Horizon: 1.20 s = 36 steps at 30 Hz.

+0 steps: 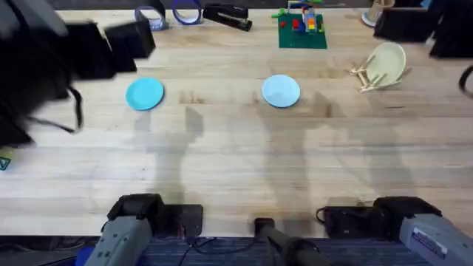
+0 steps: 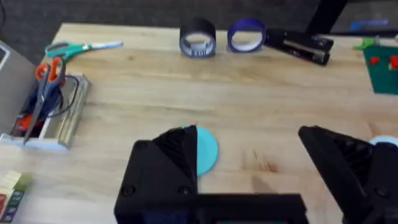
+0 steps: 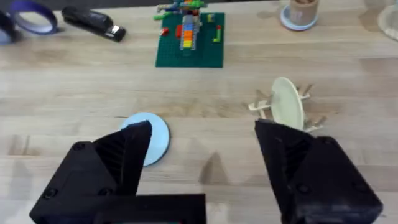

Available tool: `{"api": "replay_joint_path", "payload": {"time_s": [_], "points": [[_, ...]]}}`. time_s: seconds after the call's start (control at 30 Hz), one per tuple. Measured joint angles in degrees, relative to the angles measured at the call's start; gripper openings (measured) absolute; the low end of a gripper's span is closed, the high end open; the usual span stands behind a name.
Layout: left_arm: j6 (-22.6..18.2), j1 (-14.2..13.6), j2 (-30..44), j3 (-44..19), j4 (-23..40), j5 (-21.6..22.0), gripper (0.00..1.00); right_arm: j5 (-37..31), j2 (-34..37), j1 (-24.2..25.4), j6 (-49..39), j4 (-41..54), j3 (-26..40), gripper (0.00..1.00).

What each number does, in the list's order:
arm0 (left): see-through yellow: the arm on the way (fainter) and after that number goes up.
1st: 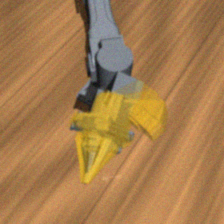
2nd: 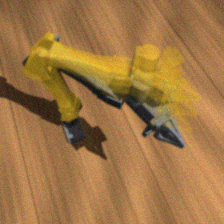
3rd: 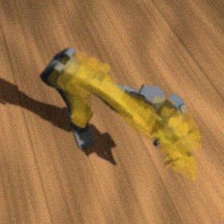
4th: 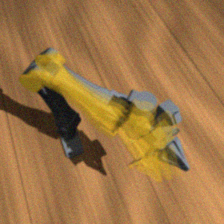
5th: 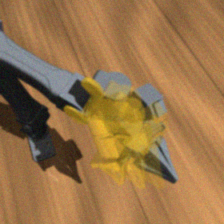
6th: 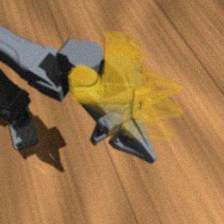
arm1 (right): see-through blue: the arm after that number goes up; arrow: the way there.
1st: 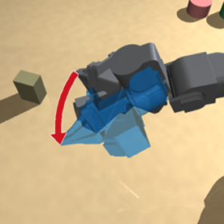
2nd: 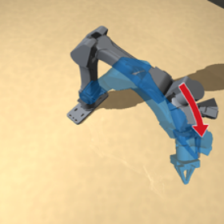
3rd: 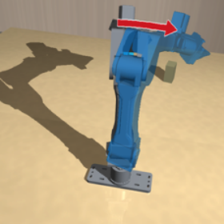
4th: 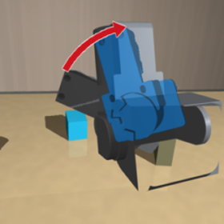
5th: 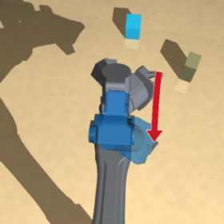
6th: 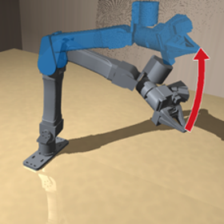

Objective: Pick up the plates from the table one by one and place each into a slot on the dish rack.

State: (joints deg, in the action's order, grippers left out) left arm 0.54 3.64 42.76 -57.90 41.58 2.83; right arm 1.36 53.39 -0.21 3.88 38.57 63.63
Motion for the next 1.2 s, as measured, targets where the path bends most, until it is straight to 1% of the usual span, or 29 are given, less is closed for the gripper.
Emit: {"api": "replay_joint_path", "payload": {"time_s": [0.07,0.17,0.23,0.3,0.37,0.5,0.63,0.7,0.77,0.83,0.9,1.07,1.2], "points": [[0.0,0.0,4.5,-6.4,5.7,0.0,0.991,1.6,3.7,0.0,0.0,2.6,4.5,0.993],[0.0,0.0,10.5,-14.5,12.7,0.0,0.991,4.0,7.3,0.0,-0.1,4.8,8.3,0.994],[-0.3,0.0,14.0,-19.0,16.0,0.0,0.991,5.5,8.6,0.0,0.0,5.2,9.3,0.995],[-0.6,0.0,16.7,-22.3,17.4,0.0,0.992,7.0,9.2,0.0,0.0,5.2,9.5,0.995],[-0.6,0.0,18.2,-24.3,17.7,0.0,0.991,8.2,9.4,0.0,0.0,5.4,9.5,0.993],[-0.6,0.0,18.8,-25.0,20.2,0.0,0.992,9.6,9.4,0.0,1.0,5.4,9.5,0.993],[-4.2,0.1,18.8,-25.0,22.5,0.0,0.991,10.3,9.4,0.0,2.5,5.4,9.5,0.993],[-6.6,0.9,18.8,-25.0,23.1,0.0,0.991,10.5,9.4,0.0,2.9,5.4,9.5,0.994],[-8.6,2.7,19.1,-25.0,23.4,-0.3,0.991,10.5,9.4,0.0,3.3,5.4,9.5,0.995],[-10.8,5.6,19.6,-25.0,23.4,-2.1,0.991,10.5,9.4,0.0,3.4,5.4,9.5,0.995],[-13.3,9.4,20.2,-25.0,23.4,-5.6,0.991,10.5,9.4,0.0,3.4,5.4,9.5,0.995],[-19.8,20.1,23.2,-25.1,23.4,-16.6,0.991,10.5,9.4,0.0,3.5,5.4,9.5,0.995],[-23.3,26.1,27.6,-25.1,23.2,-22.9,0.991,10.5,9.4,0.0,3.5,5.4,9.5,0.995]]}}
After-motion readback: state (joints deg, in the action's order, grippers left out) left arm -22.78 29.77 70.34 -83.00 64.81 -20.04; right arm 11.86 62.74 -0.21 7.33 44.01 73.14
